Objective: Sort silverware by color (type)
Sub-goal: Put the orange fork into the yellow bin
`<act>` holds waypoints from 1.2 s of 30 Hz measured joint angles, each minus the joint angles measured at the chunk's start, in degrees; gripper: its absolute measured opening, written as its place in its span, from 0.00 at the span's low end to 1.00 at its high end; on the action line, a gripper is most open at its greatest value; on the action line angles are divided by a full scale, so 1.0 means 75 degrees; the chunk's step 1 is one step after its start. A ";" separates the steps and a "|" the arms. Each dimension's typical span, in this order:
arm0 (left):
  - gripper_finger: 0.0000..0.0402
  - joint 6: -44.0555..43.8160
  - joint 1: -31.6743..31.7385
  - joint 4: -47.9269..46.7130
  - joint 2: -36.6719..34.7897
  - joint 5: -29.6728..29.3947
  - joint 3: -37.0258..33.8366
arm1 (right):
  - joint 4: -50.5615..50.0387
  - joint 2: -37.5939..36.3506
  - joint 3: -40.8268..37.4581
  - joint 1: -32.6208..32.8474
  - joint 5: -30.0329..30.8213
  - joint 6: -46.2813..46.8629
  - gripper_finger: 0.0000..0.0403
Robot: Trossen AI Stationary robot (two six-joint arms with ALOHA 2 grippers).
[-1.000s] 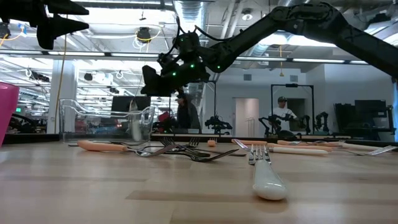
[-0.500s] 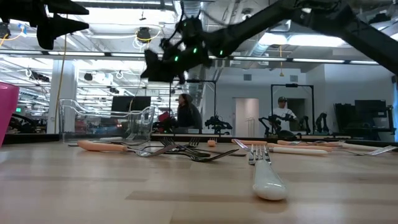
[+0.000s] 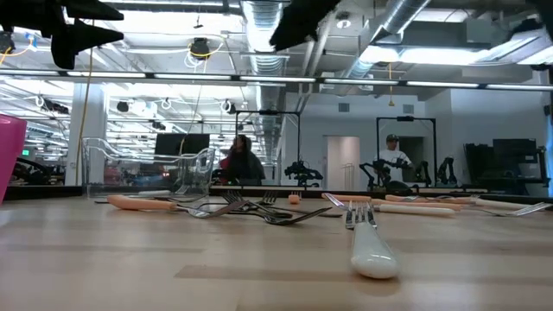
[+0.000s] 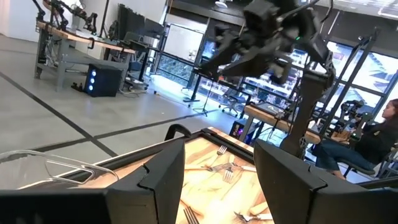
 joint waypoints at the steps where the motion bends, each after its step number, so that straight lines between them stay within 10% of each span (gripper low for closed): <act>1: 0.44 0.0001 0.0000 0.0001 0.0003 -0.0001 0.0000 | -0.0348 -0.0209 0.0000 -0.0013 0.0063 0.0000 0.49; 18: 0.44 -0.0082 0.0000 0.0002 0.0002 -0.0012 0.0000 | -0.5932 -0.2393 -0.0390 0.0004 0.0677 0.1138 0.42; 36: 0.44 -0.0055 0.0000 -0.0131 0.0003 -0.0111 0.0000 | -0.2039 -0.6943 -0.8228 -0.0250 0.1930 0.2751 0.41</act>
